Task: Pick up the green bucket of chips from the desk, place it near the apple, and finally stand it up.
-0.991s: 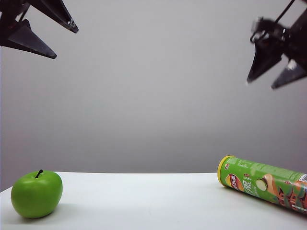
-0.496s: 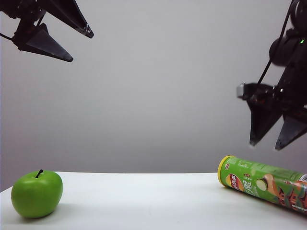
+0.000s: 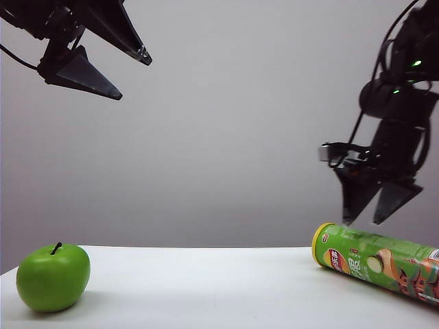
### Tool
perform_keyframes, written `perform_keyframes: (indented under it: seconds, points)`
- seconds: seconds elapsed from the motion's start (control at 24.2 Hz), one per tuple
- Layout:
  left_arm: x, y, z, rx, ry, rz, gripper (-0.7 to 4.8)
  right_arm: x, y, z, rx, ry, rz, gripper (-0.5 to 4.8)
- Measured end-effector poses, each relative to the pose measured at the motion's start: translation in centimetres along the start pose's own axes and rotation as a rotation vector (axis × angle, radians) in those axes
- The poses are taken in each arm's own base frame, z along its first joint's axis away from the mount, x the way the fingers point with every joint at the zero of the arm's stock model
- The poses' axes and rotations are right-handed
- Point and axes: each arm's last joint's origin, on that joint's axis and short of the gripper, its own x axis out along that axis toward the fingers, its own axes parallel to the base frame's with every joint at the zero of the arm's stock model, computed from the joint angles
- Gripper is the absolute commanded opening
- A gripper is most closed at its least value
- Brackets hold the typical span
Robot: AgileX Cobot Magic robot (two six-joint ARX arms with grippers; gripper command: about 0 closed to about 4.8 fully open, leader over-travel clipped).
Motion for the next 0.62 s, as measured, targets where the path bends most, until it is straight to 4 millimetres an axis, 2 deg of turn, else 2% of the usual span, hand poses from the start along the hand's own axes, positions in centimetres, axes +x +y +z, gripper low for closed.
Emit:
perform_keyframes:
  seconds: [0.12, 0.54, 0.62]
  points:
    - [0.0, 0.1, 0.0, -0.003, 0.001, 0.001, 4.79, 2.0, -0.7, 0.4, 0.013, 0.13, 0.035, 4.79]
    - [0.0, 0.1, 0.0, 0.002, -0.005, 0.003, 4.79, 2.7, 0.0, 0.4, 0.001, 0.192, 0.07, 4.79]
    - [0.0, 0.1, 0.1, 0.007, -0.012, 0.004, 4.79, 4.6, -0.2, -0.4, 0.017, 0.255, 0.1, 4.79]
